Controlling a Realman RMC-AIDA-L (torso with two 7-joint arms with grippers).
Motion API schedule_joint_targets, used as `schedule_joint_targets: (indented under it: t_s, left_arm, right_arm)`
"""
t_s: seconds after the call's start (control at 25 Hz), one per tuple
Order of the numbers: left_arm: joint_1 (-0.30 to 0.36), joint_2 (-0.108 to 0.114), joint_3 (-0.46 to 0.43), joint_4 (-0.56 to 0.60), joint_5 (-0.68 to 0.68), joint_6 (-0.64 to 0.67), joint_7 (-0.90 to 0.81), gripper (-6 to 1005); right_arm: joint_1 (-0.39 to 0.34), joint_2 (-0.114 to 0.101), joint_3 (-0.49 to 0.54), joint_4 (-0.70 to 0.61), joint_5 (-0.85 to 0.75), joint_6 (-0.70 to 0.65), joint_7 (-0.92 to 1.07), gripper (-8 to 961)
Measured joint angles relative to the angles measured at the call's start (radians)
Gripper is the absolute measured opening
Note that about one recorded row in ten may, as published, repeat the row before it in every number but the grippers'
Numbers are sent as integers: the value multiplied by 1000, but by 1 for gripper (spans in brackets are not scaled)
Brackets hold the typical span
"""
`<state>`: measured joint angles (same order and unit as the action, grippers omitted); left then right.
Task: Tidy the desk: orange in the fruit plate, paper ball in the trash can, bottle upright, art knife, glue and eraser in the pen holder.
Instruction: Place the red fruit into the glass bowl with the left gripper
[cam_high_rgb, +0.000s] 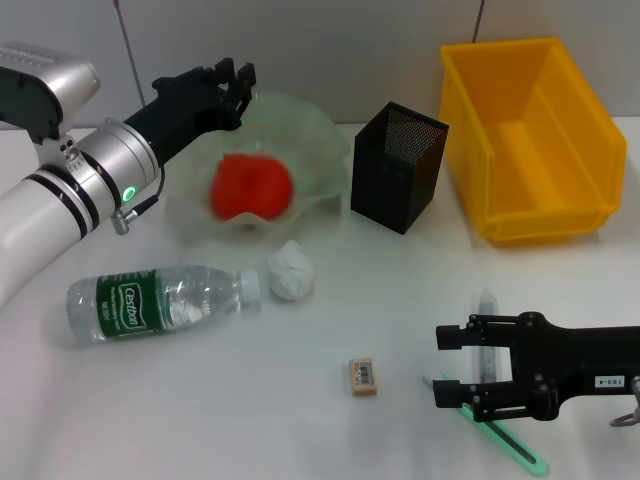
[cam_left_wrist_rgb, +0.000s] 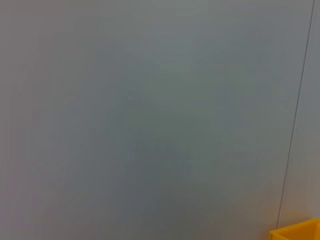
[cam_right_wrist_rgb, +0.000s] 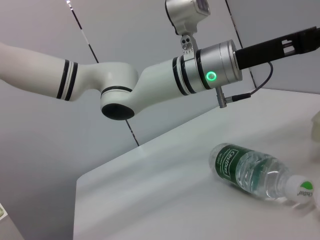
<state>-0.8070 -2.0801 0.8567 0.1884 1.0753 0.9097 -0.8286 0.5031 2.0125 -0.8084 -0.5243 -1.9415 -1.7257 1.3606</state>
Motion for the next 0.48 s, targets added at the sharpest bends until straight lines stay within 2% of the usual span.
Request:
schedule_joint_targets:
  t_s: [0.36, 0.4, 0.48]
  left_arm:
    - [9, 0, -1, -6, -1, 49, -34, 515]
    - [48, 6, 17, 13, 9, 195, -130, 558]
    - [103, 14, 73, 72, 26, 347, -214, 620]
  right_arm:
    - [-1, 0, 0, 1, -1, 10, -5, 755]
    - [-1, 0, 0, 1, -1, 10, -5, 755]
    - [0, -1, 0, 1, -1, 18, -5, 755]
